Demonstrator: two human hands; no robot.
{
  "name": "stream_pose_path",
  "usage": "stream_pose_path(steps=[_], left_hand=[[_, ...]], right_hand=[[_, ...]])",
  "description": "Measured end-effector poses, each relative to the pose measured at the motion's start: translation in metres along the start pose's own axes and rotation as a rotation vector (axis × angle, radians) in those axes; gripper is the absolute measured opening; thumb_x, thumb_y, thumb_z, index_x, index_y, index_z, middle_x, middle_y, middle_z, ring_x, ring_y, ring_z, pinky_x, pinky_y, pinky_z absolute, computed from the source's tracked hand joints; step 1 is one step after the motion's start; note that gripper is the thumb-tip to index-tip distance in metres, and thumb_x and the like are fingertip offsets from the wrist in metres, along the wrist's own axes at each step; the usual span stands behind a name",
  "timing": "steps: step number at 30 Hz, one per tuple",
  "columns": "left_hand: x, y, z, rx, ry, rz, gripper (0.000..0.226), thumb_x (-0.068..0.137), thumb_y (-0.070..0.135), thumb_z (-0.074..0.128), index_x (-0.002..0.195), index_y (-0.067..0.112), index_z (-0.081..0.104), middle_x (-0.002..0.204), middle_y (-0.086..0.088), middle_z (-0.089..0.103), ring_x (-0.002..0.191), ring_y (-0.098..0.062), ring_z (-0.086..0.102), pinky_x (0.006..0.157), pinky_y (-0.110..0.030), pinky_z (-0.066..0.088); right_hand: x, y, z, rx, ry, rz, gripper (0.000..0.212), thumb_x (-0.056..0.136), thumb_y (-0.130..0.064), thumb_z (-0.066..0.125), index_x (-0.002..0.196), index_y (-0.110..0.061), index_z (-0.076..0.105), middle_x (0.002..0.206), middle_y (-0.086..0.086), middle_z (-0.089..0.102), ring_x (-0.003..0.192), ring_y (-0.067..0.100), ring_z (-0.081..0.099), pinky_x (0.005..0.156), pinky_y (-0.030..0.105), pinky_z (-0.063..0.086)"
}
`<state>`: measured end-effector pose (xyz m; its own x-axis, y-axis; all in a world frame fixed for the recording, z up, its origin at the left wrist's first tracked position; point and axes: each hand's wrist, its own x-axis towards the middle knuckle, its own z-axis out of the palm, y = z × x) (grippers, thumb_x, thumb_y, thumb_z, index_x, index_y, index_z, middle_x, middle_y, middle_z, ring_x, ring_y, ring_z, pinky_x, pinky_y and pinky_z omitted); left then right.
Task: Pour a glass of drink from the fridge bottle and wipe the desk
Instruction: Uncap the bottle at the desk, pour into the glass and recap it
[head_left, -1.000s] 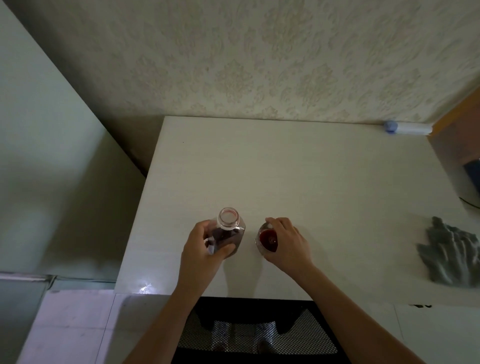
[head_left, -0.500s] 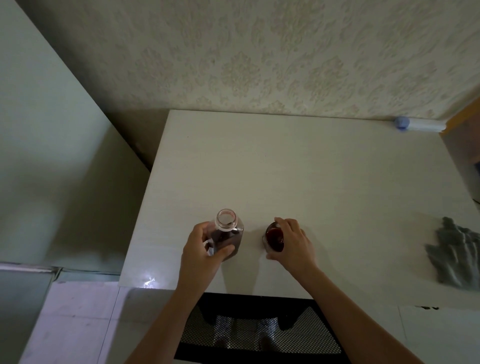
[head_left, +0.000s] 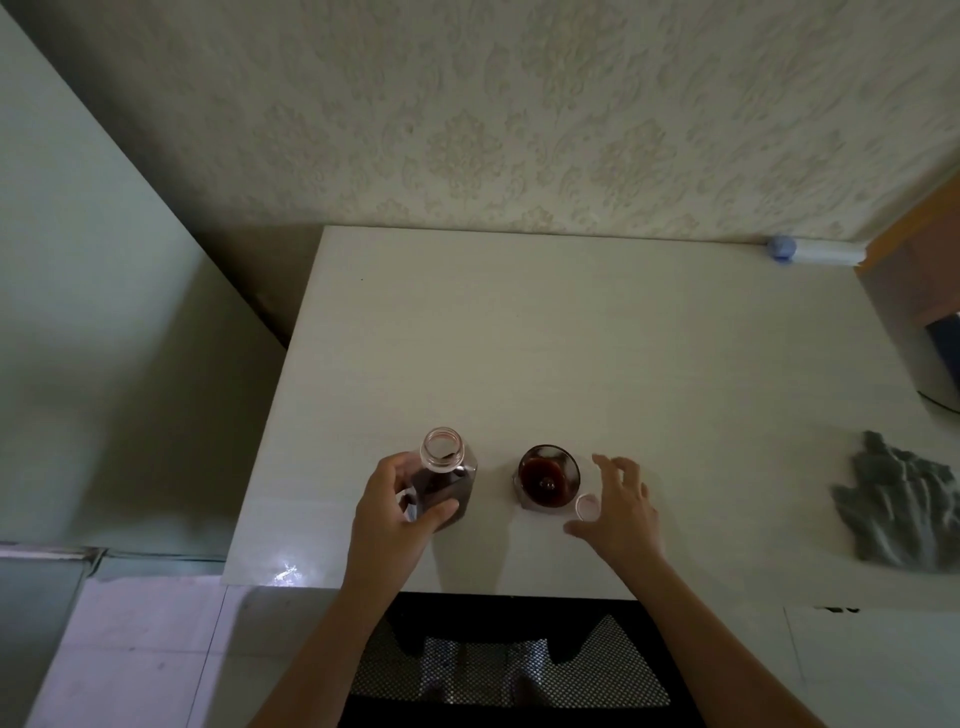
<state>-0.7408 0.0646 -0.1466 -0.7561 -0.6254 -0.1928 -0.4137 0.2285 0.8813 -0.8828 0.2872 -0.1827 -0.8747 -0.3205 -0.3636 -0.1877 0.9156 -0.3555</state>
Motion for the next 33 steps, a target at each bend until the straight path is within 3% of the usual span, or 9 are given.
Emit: stream_pose_path(steps=[2, 7, 11, 16, 21, 25, 28, 31, 33], left_hand=[[-0.001, 0.000, 0.002, -0.003, -0.010, -0.002, 0.059, 0.066, 0.014, 0.084, 0.103, 0.041, 0.047, 0.105, 0.026, 0.057, 0.098, 0.011, 0.053, 0.082, -0.024, 0.048], [-0.004, 0.001, 0.004, -0.002, -0.018, 0.002, 0.059, 0.066, 0.014, 0.084, 0.109, 0.033, 0.048, 0.106, 0.025, 0.056, 0.100, 0.010, 0.053, 0.083, -0.022, 0.047], [-0.006, -0.001, 0.001, 0.019, -0.012, -0.006, 0.060, 0.065, 0.017, 0.084, 0.110, 0.033, 0.048, 0.106, 0.025, 0.056, 0.098, 0.011, 0.052, 0.081, -0.022, 0.047], [-0.005, 0.000, -0.001, 0.005, -0.009, -0.011, 0.060, 0.064, 0.017, 0.085, 0.110, 0.033, 0.049, 0.106, 0.024, 0.056, 0.101, 0.006, 0.053, 0.085, -0.028, 0.049], [-0.003, 0.009, -0.001, -0.033, -0.046, 0.013, 0.057, 0.065, 0.015, 0.084, 0.108, 0.035, 0.051, 0.108, 0.023, 0.058, 0.102, 0.002, 0.055, 0.088, -0.033, 0.052], [-0.003, 0.025, -0.001, -0.076, -0.078, 0.052, 0.057, 0.065, 0.016, 0.084, 0.103, 0.044, 0.052, 0.102, 0.030, 0.063, 0.099, 0.009, 0.057, 0.083, -0.025, 0.051], [-0.004, 0.036, -0.003, -0.085, -0.085, 0.088, 0.055, 0.063, 0.015, 0.085, 0.103, 0.039, 0.056, 0.100, 0.024, 0.066, 0.096, 0.008, 0.058, 0.076, -0.020, 0.049], [-0.005, 0.043, -0.007, -0.084, -0.102, 0.134, 0.057, 0.062, 0.016, 0.086, 0.105, 0.041, 0.058, 0.102, 0.022, 0.066, 0.097, 0.005, 0.059, 0.077, -0.020, 0.051], [-0.008, 0.049, -0.012, -0.071, -0.115, 0.162, 0.061, 0.061, 0.023, 0.086, 0.106, 0.051, 0.055, 0.103, 0.027, 0.065, 0.099, 0.006, 0.059, 0.077, -0.017, 0.050]], right_hand=[[-0.001, 0.005, 0.005, -0.016, -0.021, -0.012, 0.081, 0.066, -0.034, 0.080, 0.134, -0.024, 0.036, 0.136, 0.004, 0.033, 0.115, 0.024, 0.044, 0.086, 0.036, 0.046], [0.001, 0.006, 0.016, -0.119, -0.051, -0.049, 0.060, 0.077, -0.033, 0.071, 0.129, -0.024, 0.042, 0.130, 0.002, 0.038, 0.112, 0.022, 0.047, 0.081, 0.034, 0.051], [0.002, 0.011, 0.021, -0.120, -0.039, -0.059, 0.035, 0.080, -0.018, 0.064, 0.114, -0.021, 0.055, 0.119, 0.004, 0.047, 0.098, 0.023, 0.054, 0.076, 0.032, 0.051], [0.001, 0.010, 0.006, 0.227, 0.136, 0.055, 0.038, 0.067, -0.010, 0.069, 0.102, -0.015, 0.057, 0.104, 0.005, 0.055, 0.083, 0.024, 0.057, 0.067, 0.033, 0.048], [0.006, -0.025, -0.038, 0.533, 0.317, -0.007, 0.038, 0.063, -0.010, 0.074, 0.094, -0.021, 0.053, 0.091, -0.001, 0.060, 0.080, 0.016, 0.060, 0.066, 0.031, 0.049], [-0.010, -0.073, -0.077, 1.008, 0.168, -0.129, 0.036, 0.070, 0.001, 0.073, 0.096, -0.017, 0.055, 0.098, -0.001, 0.062, 0.086, 0.014, 0.066, 0.068, 0.023, 0.053], [-0.030, -0.102, -0.095, 1.236, 0.020, -0.267, 0.030, 0.071, 0.003, 0.075, 0.095, -0.009, 0.060, 0.098, 0.003, 0.068, 0.088, 0.016, 0.067, 0.074, 0.024, 0.052], [-0.046, -0.117, -0.102, 1.272, -0.010, -0.374, 0.026, 0.068, -0.005, 0.077, 0.091, -0.005, 0.064, 0.104, 0.006, 0.070, 0.101, 0.017, 0.064, 0.089, 0.037, 0.049], [-0.053, -0.120, -0.102, 1.202, -0.024, -0.426, 0.024, 0.068, -0.008, 0.079, 0.088, -0.010, 0.065, 0.109, 0.005, 0.069, 0.109, 0.020, 0.061, 0.099, 0.049, 0.043]])
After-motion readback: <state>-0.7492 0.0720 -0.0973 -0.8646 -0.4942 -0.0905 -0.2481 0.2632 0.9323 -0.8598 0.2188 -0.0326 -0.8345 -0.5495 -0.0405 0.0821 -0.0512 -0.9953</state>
